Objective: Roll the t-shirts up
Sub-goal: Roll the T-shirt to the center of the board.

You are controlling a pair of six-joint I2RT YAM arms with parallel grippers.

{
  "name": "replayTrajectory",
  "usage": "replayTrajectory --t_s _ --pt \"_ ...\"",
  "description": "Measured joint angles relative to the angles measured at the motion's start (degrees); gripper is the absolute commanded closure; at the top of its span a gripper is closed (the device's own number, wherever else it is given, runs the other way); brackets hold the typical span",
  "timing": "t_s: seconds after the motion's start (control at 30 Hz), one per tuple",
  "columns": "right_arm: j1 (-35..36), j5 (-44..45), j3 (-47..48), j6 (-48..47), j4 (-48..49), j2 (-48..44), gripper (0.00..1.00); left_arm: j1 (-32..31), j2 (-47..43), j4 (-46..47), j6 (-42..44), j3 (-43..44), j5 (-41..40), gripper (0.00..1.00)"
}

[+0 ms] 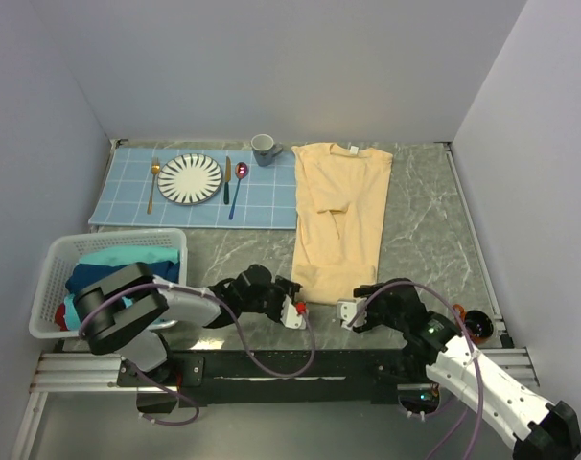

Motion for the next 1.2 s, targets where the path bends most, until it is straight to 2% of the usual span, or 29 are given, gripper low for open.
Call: replayTrajectory --t_s 0.3,0.47,0.57,0.77,0.9,1.07,1.2 --pt "0.11 1.01 -2.60 1.03 0.35 -5.25 0.30 -2.56 6.64 11.32 3.30 0.33 -4.94 0.41" --pt "0.09 1.44 -2.67 1.53 0.85 -5.73 0.22 -3.37 8.96 14.75 5.55 0.48 -7.37 0.45" --pt "0.09 1.62 -2.62 1.38 2.21 -4.15 0.24 -3.45 8.96 14.49 6.40 0.48 -8.00 0.47" --pt "0.15 1.46 0.98 0.68 4.79 7.67 0.34 -3.50 8.46 12.85 7.21 0.48 -8.17 0.52" --pt "0.22 1.11 2.64 -0.20 5.27 12.11 0.34 -3.50 8.31 10.51 6.82 1.51 -8.13 0.58" --pt "0.22 0.74 2.10 0.17 3.17 6.62 0.26 -3.50 8.33 7.69 6.40 2.86 -8.09 0.63" --pt "0.20 -1.42 1.99 2.38 -0.28 -0.46 0.26 -3.50 8.33 5.11 5.35 4.20 -8.00 0.65"
